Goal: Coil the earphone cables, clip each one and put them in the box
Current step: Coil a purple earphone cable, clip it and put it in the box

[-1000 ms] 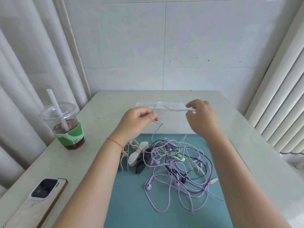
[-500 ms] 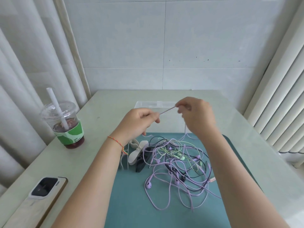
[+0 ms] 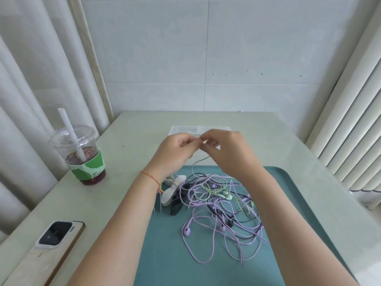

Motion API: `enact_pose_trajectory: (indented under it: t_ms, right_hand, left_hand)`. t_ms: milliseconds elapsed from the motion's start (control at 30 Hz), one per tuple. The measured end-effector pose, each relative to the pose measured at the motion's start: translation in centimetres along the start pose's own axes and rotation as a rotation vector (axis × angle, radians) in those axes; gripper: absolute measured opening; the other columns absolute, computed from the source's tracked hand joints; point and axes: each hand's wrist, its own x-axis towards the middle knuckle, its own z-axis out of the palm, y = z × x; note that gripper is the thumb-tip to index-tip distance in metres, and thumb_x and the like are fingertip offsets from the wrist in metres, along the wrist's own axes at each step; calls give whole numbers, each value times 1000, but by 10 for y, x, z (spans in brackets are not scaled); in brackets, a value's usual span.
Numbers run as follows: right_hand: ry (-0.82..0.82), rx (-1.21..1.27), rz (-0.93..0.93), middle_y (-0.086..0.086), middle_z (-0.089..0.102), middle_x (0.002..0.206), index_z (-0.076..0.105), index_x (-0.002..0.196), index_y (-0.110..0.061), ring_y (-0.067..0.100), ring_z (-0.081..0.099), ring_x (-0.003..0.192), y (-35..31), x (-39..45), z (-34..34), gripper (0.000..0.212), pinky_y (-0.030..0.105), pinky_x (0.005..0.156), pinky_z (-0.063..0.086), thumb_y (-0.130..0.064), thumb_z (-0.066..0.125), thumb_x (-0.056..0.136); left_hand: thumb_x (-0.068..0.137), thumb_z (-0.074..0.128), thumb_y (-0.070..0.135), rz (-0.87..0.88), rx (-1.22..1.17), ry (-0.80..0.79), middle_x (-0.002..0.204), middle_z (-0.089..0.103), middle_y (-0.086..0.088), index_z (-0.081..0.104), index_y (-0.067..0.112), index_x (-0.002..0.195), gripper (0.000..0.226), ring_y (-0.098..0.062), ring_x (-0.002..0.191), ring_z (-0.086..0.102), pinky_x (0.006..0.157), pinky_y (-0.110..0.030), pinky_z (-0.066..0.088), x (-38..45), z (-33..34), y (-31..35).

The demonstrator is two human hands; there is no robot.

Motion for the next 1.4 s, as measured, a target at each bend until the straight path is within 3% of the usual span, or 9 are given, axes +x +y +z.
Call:
enact_pose_trajectory:
  t_ms: [133,400,533,700,800,933,1067,1200,1400]
  right_hand:
    - [211,52,100,-1,66,68,68,88,-14,20,62,68,10,3,-7,6,33,68,51,-14,62,90]
    - [449,272,382,2,67,71,59,86,-17,18,66,62,26,6,-18,11,22,48,43,-16,52,94]
    - [247,-16,352,3,69,102,66,108,-16,21,63,90,36,7,-16,19,24,70,38,-16,55,92]
    - [91,-4,-88,-4,59,126,61,126,-18,11,53,114,14,2,-2,40,11,94,32,-8,62,87]
    - [-19,94,-37,-11,66,104,68,108,-17,-3,55,93,5,0,5,19,0,81,34,-12,59,92]
    - [-88,335,106,-6,62,67,65,89,-10,-6,53,54,-4,-2,7,17,7,58,39,-9,49,97]
    - [-185,530,213,21,66,74,64,95,-4,22,60,55,-12,-3,15,28,34,64,54,1,37,93]
    - [-326,460,313,8,52,53,55,71,-7,19,42,38,-11,-9,20,30,30,49,36,-13,40,97]
    - [-412,418,341,-4,48,54,64,76,-21,10,36,40,-11,-8,19,31,23,44,32,-18,44,99]
  left_hand:
    - [97,54,27,-62,-65,-53,46,33,12,67,15,78,26,-10,44,25,45,-23,22,-2,-6,0]
    - [103,42,23,-128,-298,-337,53,22,3,59,10,81,31,-9,40,15,43,-22,13,-6,-10,0]
    - [102,40,22,-190,-477,-344,54,25,3,60,11,81,32,-7,39,18,45,-25,9,-2,-9,-1]
    - [99,41,24,-274,-616,-297,57,37,1,58,12,70,35,-9,42,32,50,-24,19,1,-5,-2]
    - [95,45,26,-239,-667,-333,54,38,1,59,14,64,36,-10,42,33,49,-24,20,-1,-5,1]
    - [95,41,29,-217,-913,-422,47,22,8,62,13,76,32,-6,40,19,42,-20,14,0,-4,6]
    - [94,39,20,-203,-1172,-382,55,31,5,64,6,92,29,-7,46,25,43,-19,21,0,1,9]
    - [91,43,15,-163,-1262,-243,72,50,-1,60,5,104,24,-10,63,49,51,-17,35,3,2,12]
    - [99,39,7,-134,-1189,-38,90,67,-4,63,5,105,25,-14,86,64,65,-17,43,5,2,6]
